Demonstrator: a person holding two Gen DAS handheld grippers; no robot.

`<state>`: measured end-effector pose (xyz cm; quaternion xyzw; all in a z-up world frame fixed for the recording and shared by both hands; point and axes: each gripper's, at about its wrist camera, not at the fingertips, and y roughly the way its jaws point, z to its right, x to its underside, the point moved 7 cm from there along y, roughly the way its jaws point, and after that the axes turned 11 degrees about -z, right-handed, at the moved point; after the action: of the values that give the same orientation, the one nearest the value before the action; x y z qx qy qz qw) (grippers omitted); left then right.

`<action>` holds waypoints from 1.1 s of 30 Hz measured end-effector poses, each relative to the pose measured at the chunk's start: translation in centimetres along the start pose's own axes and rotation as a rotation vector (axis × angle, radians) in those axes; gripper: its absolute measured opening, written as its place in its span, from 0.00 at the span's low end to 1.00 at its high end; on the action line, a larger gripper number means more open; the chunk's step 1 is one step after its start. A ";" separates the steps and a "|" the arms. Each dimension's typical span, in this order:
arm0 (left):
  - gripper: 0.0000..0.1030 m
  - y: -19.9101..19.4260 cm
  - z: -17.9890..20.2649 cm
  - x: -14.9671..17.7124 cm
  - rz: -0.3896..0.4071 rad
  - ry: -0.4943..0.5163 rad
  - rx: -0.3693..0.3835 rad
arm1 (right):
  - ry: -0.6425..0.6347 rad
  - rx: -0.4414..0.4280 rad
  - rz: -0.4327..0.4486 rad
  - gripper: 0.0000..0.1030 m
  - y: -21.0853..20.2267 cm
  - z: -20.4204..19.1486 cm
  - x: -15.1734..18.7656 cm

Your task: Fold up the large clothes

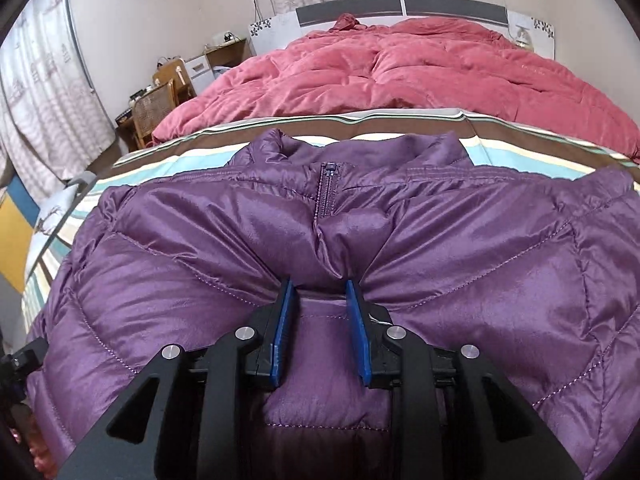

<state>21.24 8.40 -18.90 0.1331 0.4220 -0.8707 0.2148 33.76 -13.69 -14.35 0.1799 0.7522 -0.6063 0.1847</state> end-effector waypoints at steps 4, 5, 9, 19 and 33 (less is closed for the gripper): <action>0.80 0.1 0.2 0.0 -0.008 -0.020 -0.035 | -0.025 0.046 0.006 0.27 -0.8 -0.6 -0.1; 0.81 0.2 0.3 0.0 -0.011 -0.029 -0.038 | -0.029 0.051 0.012 0.27 -1.2 -0.7 -0.1; 0.81 -0.4 0.5 0.3 -0.010 -0.038 -0.044 | -0.036 0.063 0.054 0.27 -3.9 -1.3 0.5; 0.78 -2.0 -0.1 2.7 0.017 -0.121 -0.025 | -0.028 0.022 0.077 0.27 -8.9 -2.6 3.4; 0.73 -0.5 0.7 3.8 -0.006 -0.166 0.042 | 0.019 0.005 0.032 0.27 -8.7 -2.2 7.3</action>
<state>17.64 7.10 -19.73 0.0635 0.3848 -0.8880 0.2435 23.01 -12.92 -10.17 0.1981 0.7495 -0.6034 0.1868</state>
